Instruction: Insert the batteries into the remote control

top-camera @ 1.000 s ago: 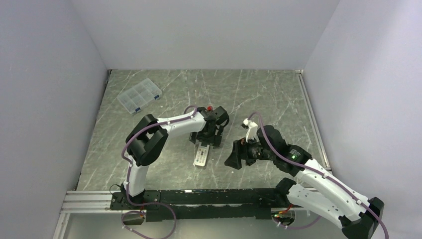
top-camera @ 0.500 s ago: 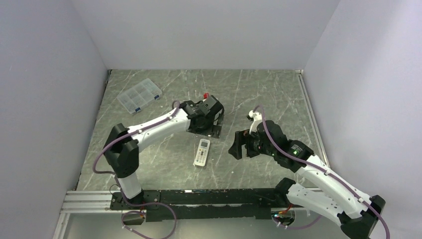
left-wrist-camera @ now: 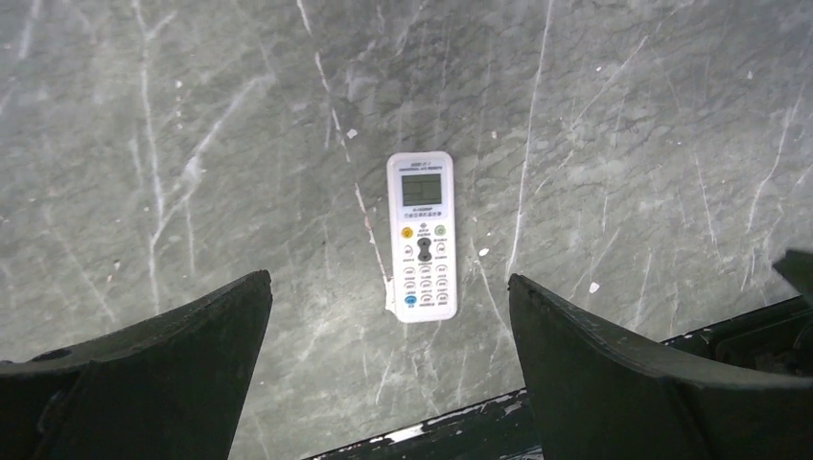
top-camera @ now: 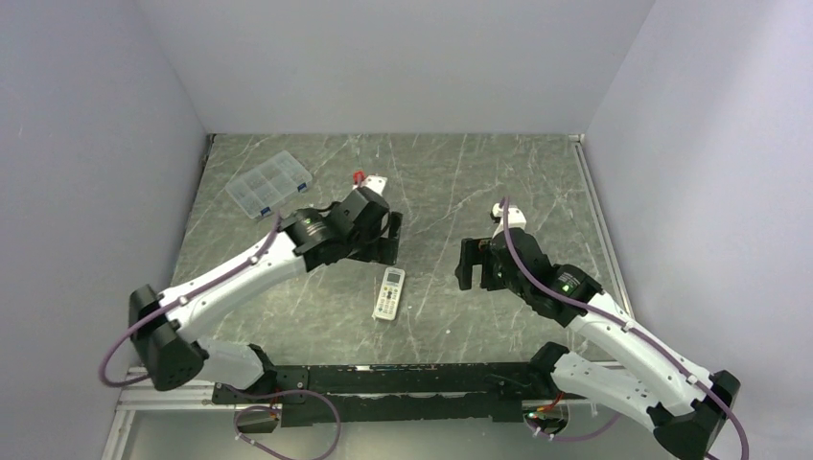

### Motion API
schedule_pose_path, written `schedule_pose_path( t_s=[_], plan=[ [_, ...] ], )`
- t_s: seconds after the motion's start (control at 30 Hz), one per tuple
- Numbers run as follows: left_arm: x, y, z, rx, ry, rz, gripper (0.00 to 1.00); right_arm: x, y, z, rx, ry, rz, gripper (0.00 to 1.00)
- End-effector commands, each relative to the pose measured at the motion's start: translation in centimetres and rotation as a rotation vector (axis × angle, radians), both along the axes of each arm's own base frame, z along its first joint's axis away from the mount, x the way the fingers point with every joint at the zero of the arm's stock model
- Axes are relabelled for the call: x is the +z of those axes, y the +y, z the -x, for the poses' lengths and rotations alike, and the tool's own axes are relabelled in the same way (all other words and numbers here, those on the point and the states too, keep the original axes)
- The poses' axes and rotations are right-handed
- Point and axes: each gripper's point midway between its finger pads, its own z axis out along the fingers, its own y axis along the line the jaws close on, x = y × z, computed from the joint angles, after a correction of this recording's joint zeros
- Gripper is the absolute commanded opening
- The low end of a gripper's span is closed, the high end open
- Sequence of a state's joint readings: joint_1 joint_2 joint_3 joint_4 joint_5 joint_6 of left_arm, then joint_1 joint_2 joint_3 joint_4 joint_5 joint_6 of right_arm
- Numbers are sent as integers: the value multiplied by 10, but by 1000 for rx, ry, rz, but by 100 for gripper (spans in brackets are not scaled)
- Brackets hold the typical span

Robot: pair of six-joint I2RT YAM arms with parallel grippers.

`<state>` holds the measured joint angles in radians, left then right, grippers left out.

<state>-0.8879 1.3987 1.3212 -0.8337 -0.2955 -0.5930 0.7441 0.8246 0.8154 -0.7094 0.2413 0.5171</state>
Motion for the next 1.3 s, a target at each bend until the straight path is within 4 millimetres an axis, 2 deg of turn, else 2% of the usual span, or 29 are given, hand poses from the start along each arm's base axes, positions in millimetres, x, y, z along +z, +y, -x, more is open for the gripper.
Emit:
schedule_pose_path(
  t_s=[0.0,0.3,0.47,0.57,0.7,0.87,1.1,1.27],
  plan=[
    [25,21,1,36,-107,19,99,18,-12,-15,-99,-76,13,100],
    [37,72,20,134,-201,46,99,23,-45,-25,-262,-162,77,100],
    [41,93,30,169,-242,79,99,25,-56,-24,-286,-208,82,100],
    [37,103,35,188,-247,78,99,28,-59,-22,-287,-227,67,100],
    [21,117,42,225,-226,47,99,37,-59,-19,-274,-261,26,100],
    [6,111,54,175,-166,62,99,40,-58,-16,-258,-287,-11,100],
    [11,100,65,59,-182,143,99,40,-57,-15,-244,-286,-16,100],
    [16,103,69,47,-216,187,99,39,-56,-14,-242,-284,-17,100]
  ],
)
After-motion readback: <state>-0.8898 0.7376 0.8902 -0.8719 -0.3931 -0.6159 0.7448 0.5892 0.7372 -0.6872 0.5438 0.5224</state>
